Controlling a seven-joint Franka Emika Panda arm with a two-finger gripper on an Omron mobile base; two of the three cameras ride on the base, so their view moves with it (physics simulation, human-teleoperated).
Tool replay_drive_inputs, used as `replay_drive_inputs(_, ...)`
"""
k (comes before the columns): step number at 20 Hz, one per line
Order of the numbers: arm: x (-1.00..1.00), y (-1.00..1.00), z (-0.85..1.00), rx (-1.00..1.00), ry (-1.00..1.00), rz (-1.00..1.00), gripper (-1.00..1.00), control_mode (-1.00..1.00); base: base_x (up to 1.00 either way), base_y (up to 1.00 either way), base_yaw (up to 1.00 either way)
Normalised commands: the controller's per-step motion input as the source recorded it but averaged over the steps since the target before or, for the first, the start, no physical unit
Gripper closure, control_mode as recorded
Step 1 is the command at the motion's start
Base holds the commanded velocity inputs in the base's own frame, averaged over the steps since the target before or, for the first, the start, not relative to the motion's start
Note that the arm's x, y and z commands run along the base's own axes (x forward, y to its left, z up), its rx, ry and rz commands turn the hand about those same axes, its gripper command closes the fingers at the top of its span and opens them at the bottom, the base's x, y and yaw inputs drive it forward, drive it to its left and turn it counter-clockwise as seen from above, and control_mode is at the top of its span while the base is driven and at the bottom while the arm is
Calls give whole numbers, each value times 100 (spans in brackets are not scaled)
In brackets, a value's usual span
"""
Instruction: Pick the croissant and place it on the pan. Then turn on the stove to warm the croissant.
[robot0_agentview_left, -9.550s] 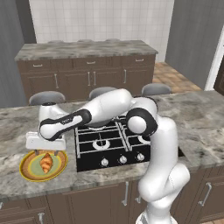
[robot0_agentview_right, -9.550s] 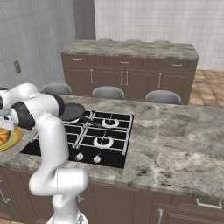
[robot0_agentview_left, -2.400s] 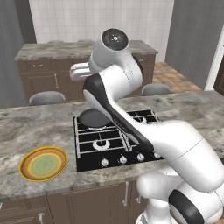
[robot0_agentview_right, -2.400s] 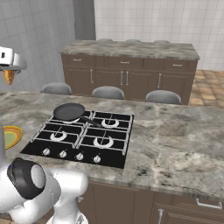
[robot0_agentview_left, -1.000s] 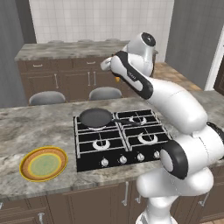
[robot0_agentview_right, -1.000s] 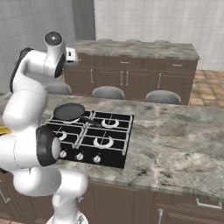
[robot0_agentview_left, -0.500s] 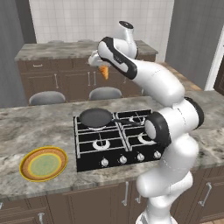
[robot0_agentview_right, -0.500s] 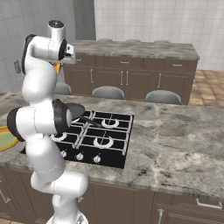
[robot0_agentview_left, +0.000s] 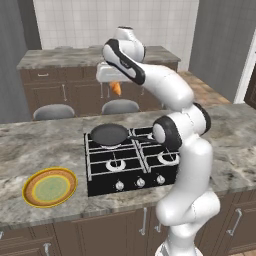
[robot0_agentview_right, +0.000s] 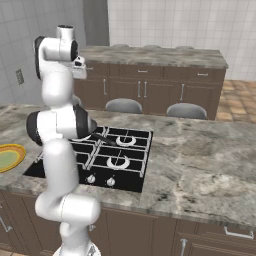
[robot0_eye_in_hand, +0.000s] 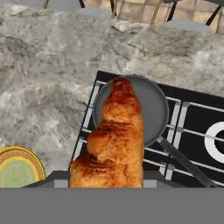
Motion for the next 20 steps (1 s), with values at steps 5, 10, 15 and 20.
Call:
replay_drive_inputs(5,-24,-2,-98,-20,17,1,100,-100,0,0,0)
replay_drive_inputs(10,-6,0,-70,-18,3,4,100,-100,0,0,0)
replay_drive_inputs(15,0,0,-44,-6,-5,2,100,-100,0,0,0)
replay_drive_inputs(20,9,0,-70,15,-15,3,100,-100,0,0,0)
